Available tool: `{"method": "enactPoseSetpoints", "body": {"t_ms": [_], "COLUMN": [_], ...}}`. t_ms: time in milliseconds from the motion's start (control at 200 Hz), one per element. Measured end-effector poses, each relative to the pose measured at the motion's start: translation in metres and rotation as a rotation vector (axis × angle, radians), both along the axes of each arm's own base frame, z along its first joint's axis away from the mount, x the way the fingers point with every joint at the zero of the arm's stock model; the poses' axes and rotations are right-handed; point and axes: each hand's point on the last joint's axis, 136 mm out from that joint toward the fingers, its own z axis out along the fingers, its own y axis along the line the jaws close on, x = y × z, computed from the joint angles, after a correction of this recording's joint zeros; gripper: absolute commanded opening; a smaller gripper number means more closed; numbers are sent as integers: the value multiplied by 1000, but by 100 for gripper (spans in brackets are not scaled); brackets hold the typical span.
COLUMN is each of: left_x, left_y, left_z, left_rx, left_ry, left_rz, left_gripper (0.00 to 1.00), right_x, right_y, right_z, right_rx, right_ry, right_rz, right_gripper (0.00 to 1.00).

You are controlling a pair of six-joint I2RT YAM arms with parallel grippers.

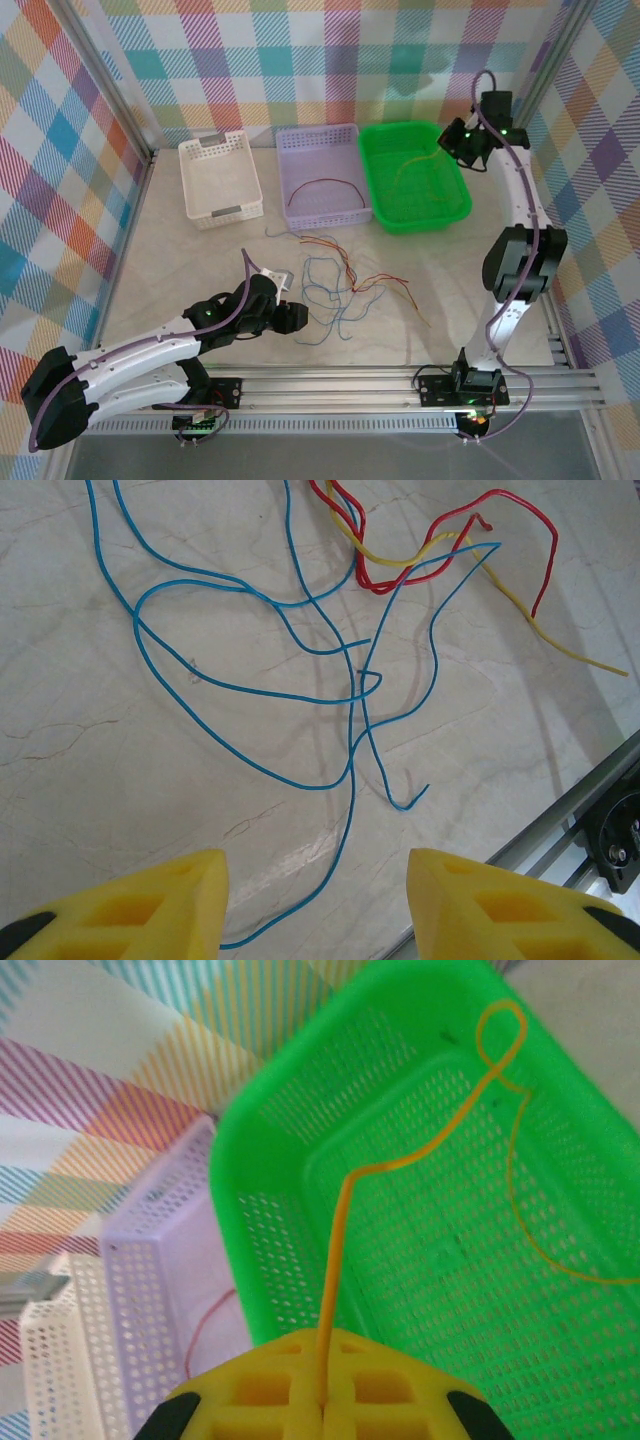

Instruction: Untangle the cables

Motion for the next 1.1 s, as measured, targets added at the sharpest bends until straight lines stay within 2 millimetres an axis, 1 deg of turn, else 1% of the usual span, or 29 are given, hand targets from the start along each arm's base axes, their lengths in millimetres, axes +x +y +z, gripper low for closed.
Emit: {"method": "enactPoseSetpoints", "body": {"t_ms": [65, 170, 275, 340, 415, 500, 595, 715, 840, 980, 1100], "left_x": [0, 0, 0, 0, 0, 0, 0, 0, 1, 0, -1], "left_y": [0, 0, 0, 0, 0, 0, 0, -1, -2, -3, -3], "left_z": [-2, -6, -7, -8, -8, -8, -9, -13, -14, -14, -14], "left_rx": [7, 17, 20, 23, 25, 25, 27, 39, 45, 41, 39], "left_ry": [5, 13, 15, 17, 19, 20, 22, 35, 41, 44, 48], "left_rz": [0, 0, 0, -1, -1, -1, -1, -1, -1, -6, -6], "left_gripper": [50, 50, 50, 50, 50, 51, 51, 51, 51, 51, 51], "right_x": [0, -4, -8, -10, -11, -13, -14, -14, -14, -18, -22], "right_y": [11, 24, 34, 34, 32, 31, 31, 35, 38, 40, 40], "right_z": [-22, -48, -64, -73, -81, -85, -83, -71, -51, -33, -22], "right_rx": [-9, -24, -34, -45, -55, -67, -84, -105, -120, -133, -143], "right_ry": [47, 105, 147, 173, 195, 211, 205, 192, 161, 139, 137], "right_rz": [27, 51, 71, 78, 79, 82, 94, 120, 137, 155, 169], "right_gripper": [0, 0, 0, 0, 11, 21, 36, 45, 50, 53, 53]}}
